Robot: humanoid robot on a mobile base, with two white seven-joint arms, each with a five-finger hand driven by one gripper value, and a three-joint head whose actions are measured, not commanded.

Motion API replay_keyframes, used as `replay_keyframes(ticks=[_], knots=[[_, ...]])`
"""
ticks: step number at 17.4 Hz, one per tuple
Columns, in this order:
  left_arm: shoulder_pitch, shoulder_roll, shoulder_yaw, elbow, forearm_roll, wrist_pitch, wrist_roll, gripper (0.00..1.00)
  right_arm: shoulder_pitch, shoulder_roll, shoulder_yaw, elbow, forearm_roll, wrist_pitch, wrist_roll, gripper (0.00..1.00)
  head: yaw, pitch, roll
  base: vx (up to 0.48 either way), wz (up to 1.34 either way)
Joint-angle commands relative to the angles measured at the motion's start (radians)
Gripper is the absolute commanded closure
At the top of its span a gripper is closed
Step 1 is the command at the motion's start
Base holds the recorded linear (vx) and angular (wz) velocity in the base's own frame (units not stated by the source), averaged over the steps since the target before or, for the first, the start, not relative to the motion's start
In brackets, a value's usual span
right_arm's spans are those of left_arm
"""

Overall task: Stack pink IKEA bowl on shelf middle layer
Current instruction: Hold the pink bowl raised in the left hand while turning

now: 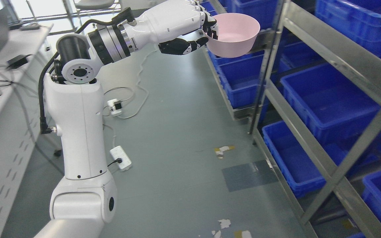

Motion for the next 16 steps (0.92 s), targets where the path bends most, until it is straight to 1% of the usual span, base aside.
replay_keyframes(ticks=[1,10,16], knots=[[0.000,0.017,0.014,0.002,0.001,-0.001,0.000,0.97,0.003,-0.017,0.000,-0.017,0.000,0.000,-0.006,0.00,0.0000,0.000,0.000,0.169,-1.22],[-0.002,0.017,0.023,0.003,-0.001,-0.001,0.000,0.97,0.003,-0.017,0.000,-0.017,0.000,0.000,-0.006,0.00,0.0000,0.000,0.000,0.108,-1.27],[0.001,0.017,0.043,0.009,-0.001,-0.001,-0.002,0.97,0.005,-0.017,0.000,-0.017,0.000,0.000,-0.006,0.00,0.0000,0.000,0.000,0.101,-0.92]])
